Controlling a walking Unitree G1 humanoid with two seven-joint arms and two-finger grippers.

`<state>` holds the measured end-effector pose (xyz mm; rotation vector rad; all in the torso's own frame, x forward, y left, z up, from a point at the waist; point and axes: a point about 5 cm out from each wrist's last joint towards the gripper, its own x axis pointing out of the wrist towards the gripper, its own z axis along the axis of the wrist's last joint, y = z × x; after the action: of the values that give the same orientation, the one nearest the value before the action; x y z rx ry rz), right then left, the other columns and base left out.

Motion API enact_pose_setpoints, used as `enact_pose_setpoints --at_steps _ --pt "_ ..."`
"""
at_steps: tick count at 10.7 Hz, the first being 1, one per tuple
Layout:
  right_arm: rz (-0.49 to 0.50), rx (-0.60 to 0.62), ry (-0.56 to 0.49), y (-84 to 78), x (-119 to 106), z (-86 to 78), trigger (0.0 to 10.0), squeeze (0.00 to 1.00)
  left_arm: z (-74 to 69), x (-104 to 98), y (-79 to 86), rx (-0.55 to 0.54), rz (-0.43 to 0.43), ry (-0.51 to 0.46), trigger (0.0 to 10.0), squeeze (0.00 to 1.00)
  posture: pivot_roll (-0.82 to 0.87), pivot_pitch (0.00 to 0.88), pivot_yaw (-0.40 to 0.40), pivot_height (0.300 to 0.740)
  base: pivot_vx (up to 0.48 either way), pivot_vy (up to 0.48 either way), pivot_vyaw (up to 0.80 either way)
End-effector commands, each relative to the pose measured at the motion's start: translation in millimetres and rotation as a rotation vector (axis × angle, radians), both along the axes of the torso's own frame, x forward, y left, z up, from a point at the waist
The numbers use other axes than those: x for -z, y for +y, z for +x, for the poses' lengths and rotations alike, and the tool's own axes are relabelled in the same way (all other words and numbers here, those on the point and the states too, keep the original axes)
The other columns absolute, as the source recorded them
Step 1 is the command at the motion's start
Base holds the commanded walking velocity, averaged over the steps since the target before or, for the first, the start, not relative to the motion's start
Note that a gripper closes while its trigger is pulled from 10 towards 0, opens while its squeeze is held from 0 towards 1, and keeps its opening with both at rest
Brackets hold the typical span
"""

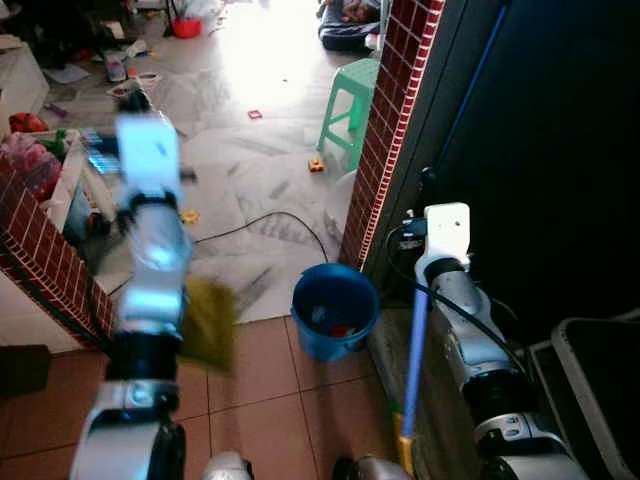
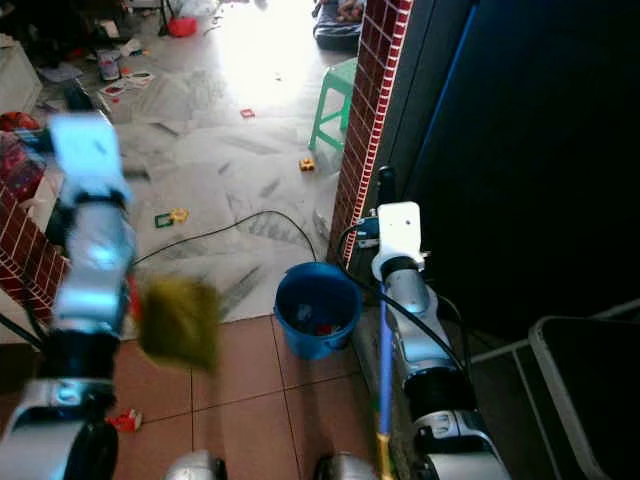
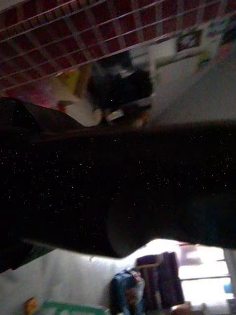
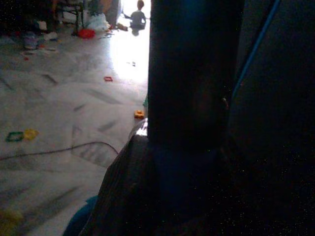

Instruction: Sweep floor

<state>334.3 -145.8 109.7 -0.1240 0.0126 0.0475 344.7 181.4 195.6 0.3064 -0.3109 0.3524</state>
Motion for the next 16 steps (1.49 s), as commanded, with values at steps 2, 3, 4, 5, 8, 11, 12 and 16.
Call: enact_pose_setpoints --at_steps 2,3,4,5,8,11,12,16 --pt "0.102 -0.095 -0.09 11.4 -16.5 -0.9 10.0 0.0 -3.2 7.1 -20.5 0.085 -0.024 -0.019 10.0 0.0 -0.01 0.012 -0.042 0.74 0.0 0.0 0.0" --pt "0.146 -0.153 -0.126 19.4 -23.7 -3.9 10.0 0.0 -5.8 17.0 -26.2 0.103 -0.062 0.016 10.0 0.0 -0.01 0.016 -0.042 0.74 0.0 0.0 0.0" --pt "0.182 -0.185 -0.139 23.5 -27.8 -5.0 10.0 0.0 -7.6 23.3 -29.7 0.113 -0.083 0.039 10.0 0.0 -0.01 0.016 -0.042 0.74 0.0 0.0 0.0" --pt "0.207 -0.222 -0.153 27.5 -31.8 -5.4 10.0 0.0 -10.5 30.1 -33.0 0.125 -0.097 0.063 10.0 0.0 -0.01 0.019 -0.042 0.74 0.0 0.0 0.0" --pt "0.2 -0.229 -0.147 27.0 -32.7 -4.3 10.0 0.0 -19.0 44.8 -32.6 0.128 -0.117 0.115 10.0 0.0 0.0 0.023 -0.044 0.74 0.0 0.0 0.0" --pt "0.199 -0.236 -0.13 28.0 -27.9 -6.4 10.0 0.0 -22.3 49.8 -40.7 0.152 -0.132 0.138 10.0 0.0 0.01 0.027 -0.052 0.74 0.0 0.48 0.0" --pt "0.195 -0.242 -0.132 29.3 -29.8 -4.8 10.0 0.0 -24.1 52.0 -47.2 0.166 -0.14 0.147 10.0 0.0 0.01 0.025 -0.053 0.74 0.0 0.48 0.0" --pt "0.182 -0.256 -0.135 30.8 -31.5 -3.0 10.0 0.0 -23.5 49.4 -51.5 0.184 -0.144 0.148 10.0 0.0 0.01 0.021 -0.058 0.74 0.0 0.48 0.0"
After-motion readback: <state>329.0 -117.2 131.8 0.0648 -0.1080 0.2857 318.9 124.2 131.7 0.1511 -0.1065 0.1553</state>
